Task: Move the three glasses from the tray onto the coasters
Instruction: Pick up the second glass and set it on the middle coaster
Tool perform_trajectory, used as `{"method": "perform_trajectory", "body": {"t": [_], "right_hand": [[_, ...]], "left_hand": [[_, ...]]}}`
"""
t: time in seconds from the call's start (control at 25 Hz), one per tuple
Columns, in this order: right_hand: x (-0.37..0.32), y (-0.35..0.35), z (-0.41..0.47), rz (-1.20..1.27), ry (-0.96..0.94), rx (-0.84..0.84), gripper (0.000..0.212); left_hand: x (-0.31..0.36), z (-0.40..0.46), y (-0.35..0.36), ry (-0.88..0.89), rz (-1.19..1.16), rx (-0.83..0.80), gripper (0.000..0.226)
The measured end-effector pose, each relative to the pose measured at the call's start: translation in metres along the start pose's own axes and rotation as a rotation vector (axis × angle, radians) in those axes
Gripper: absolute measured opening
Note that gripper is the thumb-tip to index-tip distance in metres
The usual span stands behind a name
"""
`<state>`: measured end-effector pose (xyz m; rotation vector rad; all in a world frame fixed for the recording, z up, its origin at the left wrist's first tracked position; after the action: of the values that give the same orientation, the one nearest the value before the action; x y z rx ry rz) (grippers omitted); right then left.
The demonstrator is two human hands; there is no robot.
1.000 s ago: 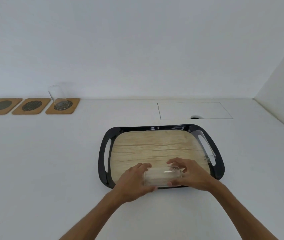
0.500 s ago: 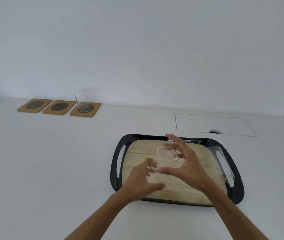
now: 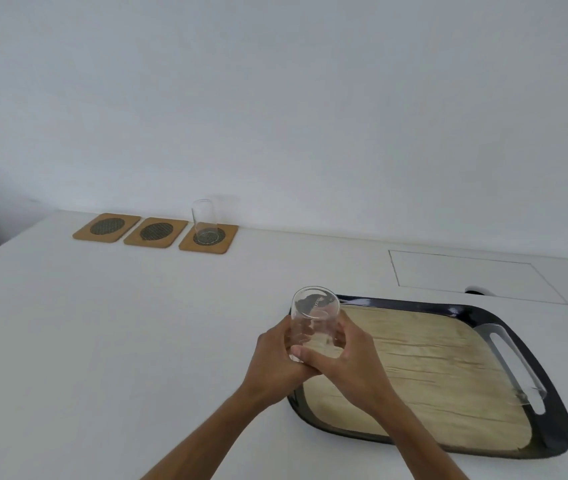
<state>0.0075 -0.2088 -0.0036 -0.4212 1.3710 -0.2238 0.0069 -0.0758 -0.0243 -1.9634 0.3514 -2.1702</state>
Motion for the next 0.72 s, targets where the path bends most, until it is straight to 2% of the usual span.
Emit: {"method": "perform_trajectory", "body": {"t": [0.28, 0.72], "right_hand": [[-0.032, 0.070, 0.032, -0.013, 0.017, -0.022, 0.060], [-0.064, 0.165, 0.091, -0.005, 0.079, -0.024, 0.066]], "left_hand": [[-0.025, 0.010, -0.081, 0.014, 0.023, -0.002, 0.065], [-0.073, 0.052, -0.184, -0.008, 0.033, -0.072, 0.061]]}}
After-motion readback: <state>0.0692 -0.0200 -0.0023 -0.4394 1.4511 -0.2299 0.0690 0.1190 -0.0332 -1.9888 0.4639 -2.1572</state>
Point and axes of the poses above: each hand's wrist, its own z-axis towards the middle knuckle, its own y-axis out of the palm, x = y × z, the point moved 8 cm from there along z, towards the middle knuckle
